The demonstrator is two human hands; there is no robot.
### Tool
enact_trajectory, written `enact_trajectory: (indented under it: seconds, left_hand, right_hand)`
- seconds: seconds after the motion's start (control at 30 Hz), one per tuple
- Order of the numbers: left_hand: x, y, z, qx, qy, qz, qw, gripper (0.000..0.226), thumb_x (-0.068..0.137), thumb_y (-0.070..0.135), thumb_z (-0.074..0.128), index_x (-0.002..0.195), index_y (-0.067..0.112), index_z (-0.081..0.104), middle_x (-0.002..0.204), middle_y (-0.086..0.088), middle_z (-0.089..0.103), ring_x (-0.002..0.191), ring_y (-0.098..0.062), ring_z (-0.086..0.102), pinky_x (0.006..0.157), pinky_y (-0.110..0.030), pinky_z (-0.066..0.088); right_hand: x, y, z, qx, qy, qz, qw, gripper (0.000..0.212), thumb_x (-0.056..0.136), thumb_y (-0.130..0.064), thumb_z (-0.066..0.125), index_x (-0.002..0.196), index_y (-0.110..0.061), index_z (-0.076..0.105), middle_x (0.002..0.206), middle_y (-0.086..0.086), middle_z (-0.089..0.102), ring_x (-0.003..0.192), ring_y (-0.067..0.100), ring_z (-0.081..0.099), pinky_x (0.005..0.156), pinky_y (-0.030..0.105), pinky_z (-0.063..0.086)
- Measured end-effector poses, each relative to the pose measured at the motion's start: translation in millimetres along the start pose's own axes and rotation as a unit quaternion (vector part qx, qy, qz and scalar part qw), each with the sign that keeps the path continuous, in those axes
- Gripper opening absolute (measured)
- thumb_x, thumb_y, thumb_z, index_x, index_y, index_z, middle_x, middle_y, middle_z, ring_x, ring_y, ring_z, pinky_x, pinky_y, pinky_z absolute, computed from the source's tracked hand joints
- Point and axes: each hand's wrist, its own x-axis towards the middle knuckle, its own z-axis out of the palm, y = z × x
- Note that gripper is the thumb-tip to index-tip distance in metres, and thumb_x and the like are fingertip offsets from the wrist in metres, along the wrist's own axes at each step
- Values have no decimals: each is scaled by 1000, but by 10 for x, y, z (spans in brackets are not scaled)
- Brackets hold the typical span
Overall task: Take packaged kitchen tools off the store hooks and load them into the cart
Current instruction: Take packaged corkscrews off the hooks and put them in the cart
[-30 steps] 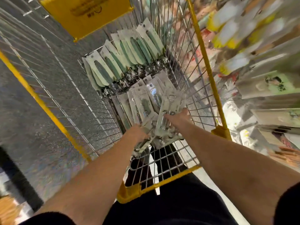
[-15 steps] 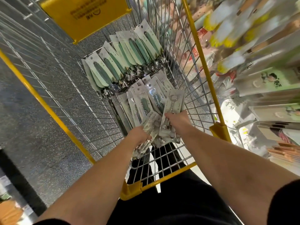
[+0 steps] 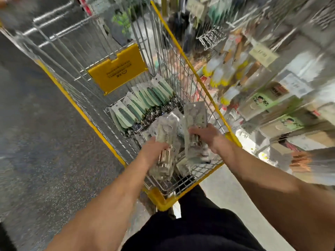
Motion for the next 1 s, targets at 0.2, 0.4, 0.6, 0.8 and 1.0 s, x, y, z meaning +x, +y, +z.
enact_trajectory:
  seconds: [0.2, 0.4, 0.6, 0.8, 1.0]
  left_hand:
    - [-683, 291, -152, -91, -61, 105, 988, 24, 87, 24, 73, 110, 18, 69, 107, 0, 73, 87, -11, 73, 81, -31, 58]
    - [-1161, 478, 81, -117, -110, 161, 974, 87, 54, 56, 83, 130, 20, 60, 131, -8, 64, 119, -31, 60, 103, -55, 47]
    - [-1900, 667, 478, -73, -235, 183, 952, 54, 88, 34, 72, 136, 17, 54, 129, 13, 55, 120, -11, 43, 114, -45, 27]
    - [-1800, 636, 1311, -15, -282, 233, 931, 85, 47, 57, 91, 123, 30, 65, 129, 1, 68, 116, -24, 65, 101, -53, 48]
    - [-2681, 547, 2077, 40, -387, 214, 896, 81, 47, 57, 92, 118, 23, 72, 121, -2, 73, 124, -31, 61, 107, -58, 41]
  right_hand:
    - [-1291, -396, -99, 96, -26, -106, 989, 64, 71, -38, 87, 127, -17, 62, 102, 4, 76, 90, 17, 73, 81, 35, 60]
    - [-2212, -298, -241, 168, 24, -162, 972, 62, 65, -38, 86, 118, -17, 62, 107, 6, 76, 102, 35, 71, 93, 60, 53]
    - [-2912, 57, -763, 209, 84, -171, 959, 33, 91, -17, 70, 121, -11, 56, 113, 4, 73, 92, 24, 71, 63, 28, 58]
    - [-3531, 576, -1264, 293, 125, -158, 935, 33, 93, -19, 66, 122, -4, 63, 111, 12, 74, 82, 17, 74, 58, 26, 56]
    - [-4330, 1087, -1629, 373, 196, -155, 893, 9, 99, -18, 57, 105, -14, 63, 82, -4, 63, 47, 2, 61, 32, 11, 40]
